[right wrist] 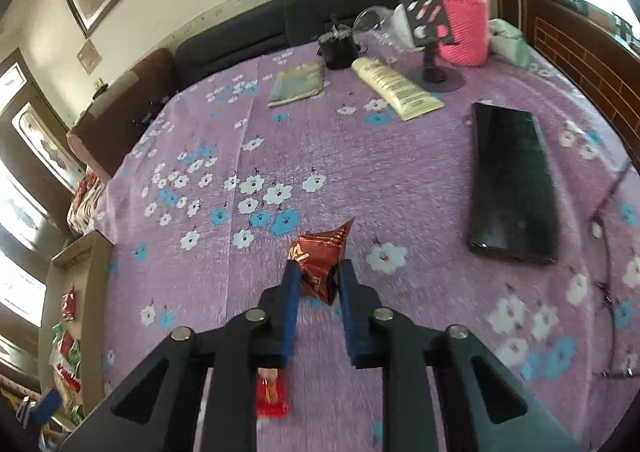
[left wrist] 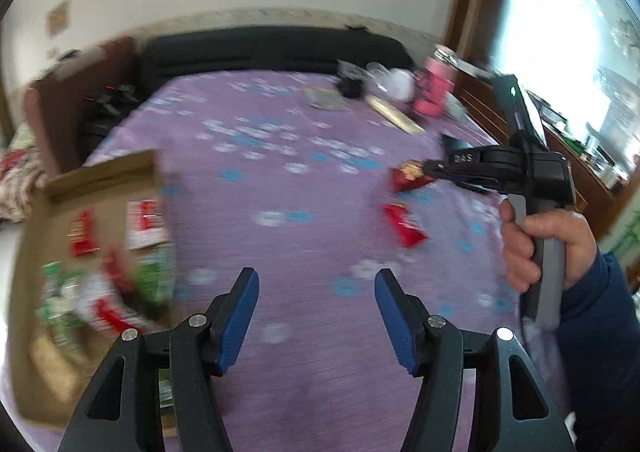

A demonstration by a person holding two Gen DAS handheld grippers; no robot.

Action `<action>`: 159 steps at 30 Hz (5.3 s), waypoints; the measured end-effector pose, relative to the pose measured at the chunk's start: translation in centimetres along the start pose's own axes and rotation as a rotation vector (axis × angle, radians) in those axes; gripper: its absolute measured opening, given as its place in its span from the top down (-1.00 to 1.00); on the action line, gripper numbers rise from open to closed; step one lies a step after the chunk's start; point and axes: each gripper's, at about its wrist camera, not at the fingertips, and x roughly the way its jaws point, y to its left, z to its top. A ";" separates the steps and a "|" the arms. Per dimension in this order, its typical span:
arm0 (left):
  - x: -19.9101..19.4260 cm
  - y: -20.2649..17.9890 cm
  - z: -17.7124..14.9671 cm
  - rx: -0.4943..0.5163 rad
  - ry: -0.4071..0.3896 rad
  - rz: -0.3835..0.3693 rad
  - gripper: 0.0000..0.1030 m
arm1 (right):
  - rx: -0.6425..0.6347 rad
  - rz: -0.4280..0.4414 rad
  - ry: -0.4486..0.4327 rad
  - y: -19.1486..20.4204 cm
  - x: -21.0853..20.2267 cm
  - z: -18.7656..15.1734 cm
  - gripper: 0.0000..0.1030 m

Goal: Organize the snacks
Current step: 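Move left gripper to red figure-printed packet while right moves to dark-red gold-lettered packet, then grasp red figure-printed packet with left gripper while right grasps dark-red gold-lettered packet, then lift red figure-printed packet with left gripper while right lifts dark-red packet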

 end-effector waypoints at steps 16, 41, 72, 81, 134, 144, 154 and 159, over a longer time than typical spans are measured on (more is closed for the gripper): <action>12.8 -8.6 5.1 0.025 0.158 0.026 -0.24 | 0.086 0.089 -0.119 -3.7 -2.3 -0.2 0.59; 11.9 0.9 3.0 -0.052 0.074 0.120 0.58 | -0.056 0.389 0.056 0.1 0.9 -1.7 0.32; 11.1 2.5 3.1 -0.116 0.021 0.118 0.60 | -0.213 0.082 -0.067 5.7 1.5 -3.0 0.34; 10.4 2.2 3.2 -0.099 -0.017 0.145 0.60 | -0.236 0.080 -0.072 6.4 1.6 -3.5 0.34; 9.8 2.3 3.4 -0.107 -0.054 0.192 0.59 | -0.258 0.061 -0.085 6.6 1.6 -3.7 0.34; 9.6 2.4 3.4 -0.110 -0.058 0.195 0.59 | -0.257 0.061 -0.085 6.5 1.6 -3.7 0.34; 9.6 2.3 3.5 -0.108 -0.063 0.200 0.59 | -0.252 0.060 -0.086 6.3 1.6 -3.7 0.34; 9.2 2.2 3.7 -0.115 -0.082 0.194 0.59 | -0.241 0.061 -0.096 6.0 1.2 -3.4 0.34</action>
